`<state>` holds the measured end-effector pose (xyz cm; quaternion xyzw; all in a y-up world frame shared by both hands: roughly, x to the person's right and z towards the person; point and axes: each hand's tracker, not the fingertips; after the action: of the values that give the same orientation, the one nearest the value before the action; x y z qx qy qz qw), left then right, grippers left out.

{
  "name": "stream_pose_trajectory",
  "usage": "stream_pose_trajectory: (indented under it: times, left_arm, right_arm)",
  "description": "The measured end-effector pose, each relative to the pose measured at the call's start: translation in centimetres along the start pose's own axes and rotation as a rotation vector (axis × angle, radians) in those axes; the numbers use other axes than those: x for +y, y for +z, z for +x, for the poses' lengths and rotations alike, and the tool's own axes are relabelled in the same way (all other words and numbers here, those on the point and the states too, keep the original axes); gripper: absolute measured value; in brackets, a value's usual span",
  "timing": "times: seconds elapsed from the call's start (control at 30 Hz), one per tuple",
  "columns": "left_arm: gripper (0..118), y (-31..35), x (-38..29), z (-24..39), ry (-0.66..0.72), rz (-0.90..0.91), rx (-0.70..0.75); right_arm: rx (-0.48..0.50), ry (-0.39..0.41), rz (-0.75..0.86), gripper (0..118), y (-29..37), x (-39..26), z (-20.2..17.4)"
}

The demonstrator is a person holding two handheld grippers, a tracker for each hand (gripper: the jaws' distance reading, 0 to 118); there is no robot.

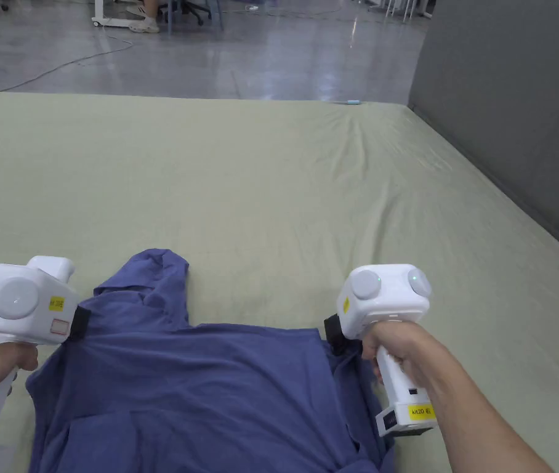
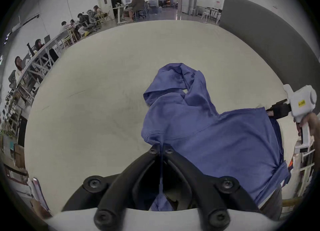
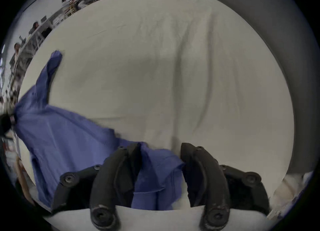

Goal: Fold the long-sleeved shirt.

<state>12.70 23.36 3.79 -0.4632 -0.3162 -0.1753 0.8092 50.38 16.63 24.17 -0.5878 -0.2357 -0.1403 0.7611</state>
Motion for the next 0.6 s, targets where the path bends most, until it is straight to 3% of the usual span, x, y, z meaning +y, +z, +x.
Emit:
stream_pose_trajectory:
  times: [0.07,0.1,0.13,0.17,0.27,0.33,0.43,0.53,0.6]
  left_arm:
    - [0,0.0,-0.1,0.3,0.002,0.002,0.0]
    - [0,0.3,-0.1,0.3,0.004,0.008,0.005]
    - [0,0.8,0.0,0.3,0.014,0.032,0.015]
    - [0,1.5,0.2,0.1,0.021,0.048,0.006]
    - [0,5.3,2.0,-0.9,0.04,0.151,-0.095]
    - [0,8.3,4.0,-1.7,0.071,0.214,-0.102]
    - [0,13.1,7.2,-2.0,0.045,0.314,-0.064]
    - [0,17.7,11.3,-3.0,0.054,0.422,0.008]
    - [0,20.6,14.2,-4.0,0.085,0.478,0.014]
  right_arm:
    - [0.001,0.061,0.03,32,0.0,-0.4,-0.5]
    - [-0.005,0.043,0.024,8,0.3,-0.4,-0.6]
    - [-0.063,0.051,0.041,0,1.1,-0.3,-0.3]
    - [0.002,0.03,0.055,0,2.3,-0.3,0.3]
    - [0.058,0.009,0.141,0,6.2,1.0,2.4]
    - [-0.053,0.017,0.315,0,10.6,2.3,3.4]
    - [0.027,-0.011,0.43,0,18.2,5.1,5.8]
    - [-0.018,0.025,0.571,0,26.5,7.9,6.3]
    - [0.008,0.027,0.632,0,31.5,10.2,6.7]
